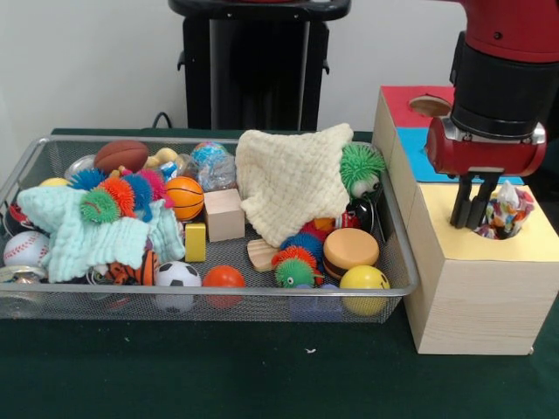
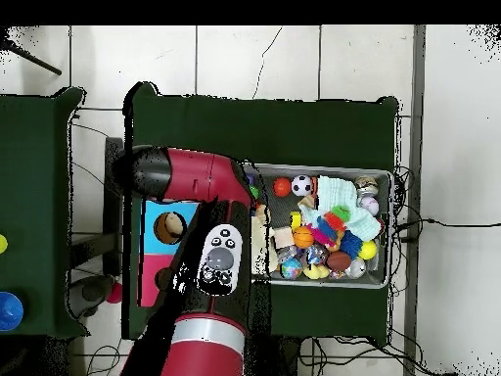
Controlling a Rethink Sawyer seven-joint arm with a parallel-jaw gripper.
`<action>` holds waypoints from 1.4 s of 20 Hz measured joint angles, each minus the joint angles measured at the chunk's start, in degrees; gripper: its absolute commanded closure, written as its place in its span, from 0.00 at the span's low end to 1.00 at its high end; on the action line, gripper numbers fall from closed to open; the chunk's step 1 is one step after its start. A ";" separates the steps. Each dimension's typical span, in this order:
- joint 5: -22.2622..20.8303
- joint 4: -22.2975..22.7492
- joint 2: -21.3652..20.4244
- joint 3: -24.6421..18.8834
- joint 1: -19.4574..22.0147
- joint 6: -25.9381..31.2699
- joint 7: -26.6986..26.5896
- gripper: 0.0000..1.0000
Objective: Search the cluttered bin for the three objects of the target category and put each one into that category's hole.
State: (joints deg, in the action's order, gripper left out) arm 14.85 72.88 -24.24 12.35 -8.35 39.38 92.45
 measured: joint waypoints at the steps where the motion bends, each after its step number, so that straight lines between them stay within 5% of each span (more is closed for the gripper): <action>1: 0.01 -0.13 -0.01 0.02 -0.01 0.34 0.00 1.00; 12: 0.00 -4.04 -0.34 1.23 -0.45 7.04 0.05 1.00; 28: -0.01 -4.66 -1.07 1.31 -1.03 7.12 0.05 1.00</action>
State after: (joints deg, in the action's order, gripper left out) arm 14.84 68.22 -25.31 13.66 -9.38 46.50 92.50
